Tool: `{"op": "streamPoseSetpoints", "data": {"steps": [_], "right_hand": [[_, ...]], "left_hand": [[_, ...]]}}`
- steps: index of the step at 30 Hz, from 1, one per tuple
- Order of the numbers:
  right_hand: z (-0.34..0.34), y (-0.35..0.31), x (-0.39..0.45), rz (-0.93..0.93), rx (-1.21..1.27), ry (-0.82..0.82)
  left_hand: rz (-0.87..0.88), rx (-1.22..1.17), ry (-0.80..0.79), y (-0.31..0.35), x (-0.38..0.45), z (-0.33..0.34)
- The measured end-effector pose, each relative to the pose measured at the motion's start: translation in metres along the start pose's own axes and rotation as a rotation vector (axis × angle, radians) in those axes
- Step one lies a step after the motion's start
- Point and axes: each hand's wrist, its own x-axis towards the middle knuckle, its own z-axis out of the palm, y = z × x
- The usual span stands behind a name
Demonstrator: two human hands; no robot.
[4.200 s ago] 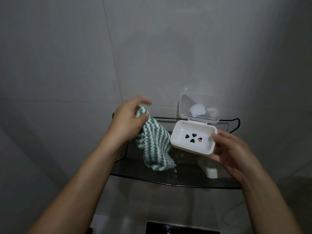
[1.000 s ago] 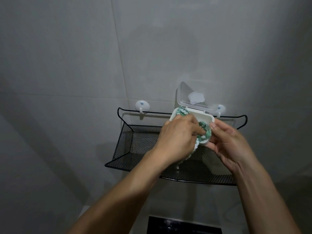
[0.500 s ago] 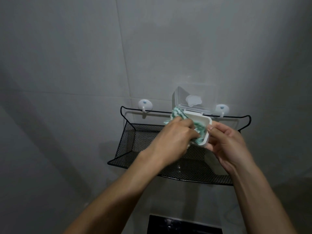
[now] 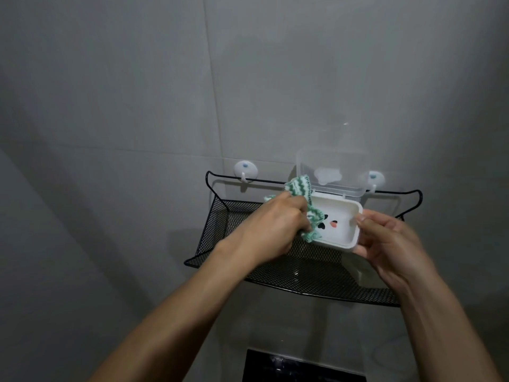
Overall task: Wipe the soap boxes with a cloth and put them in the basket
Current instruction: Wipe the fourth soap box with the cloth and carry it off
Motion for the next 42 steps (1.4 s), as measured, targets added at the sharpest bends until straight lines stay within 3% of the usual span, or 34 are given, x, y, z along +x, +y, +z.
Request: {"op": "streamPoseSetpoints", "data": {"steps": [7,14,23,30,34,39,42], "right_hand": [[0.011,-0.004,0.000,-0.001,-0.015,-0.099],[0.012,-0.005,-0.005,-0.024,-0.032,-0.092],[0.004,-0.014,-0.004,-0.106,-0.118,-0.020],[0.004,-0.006,-0.002,-0.096,-0.056,0.008],[0.003,-0.002,-0.001,-0.084,-0.071,0.029],[0.004,-0.001,-0.003,-0.070,-0.060,0.030],[0.001,-0.006,-0.003,-0.070,-0.051,0.030]], "left_hand": [[0.010,-0.022,0.258,0.019,0.021,-0.013],[0.109,0.135,0.270,0.021,0.033,0.001],[-0.137,0.157,0.191,0.005,0.024,0.004],[-0.249,0.066,0.068,0.012,0.014,0.007],[-0.312,-0.046,0.082,0.016,0.007,0.011],[-0.219,-0.312,0.180,0.040,0.004,0.020],[-0.151,-0.279,0.186,0.043,0.005,0.020]]}}
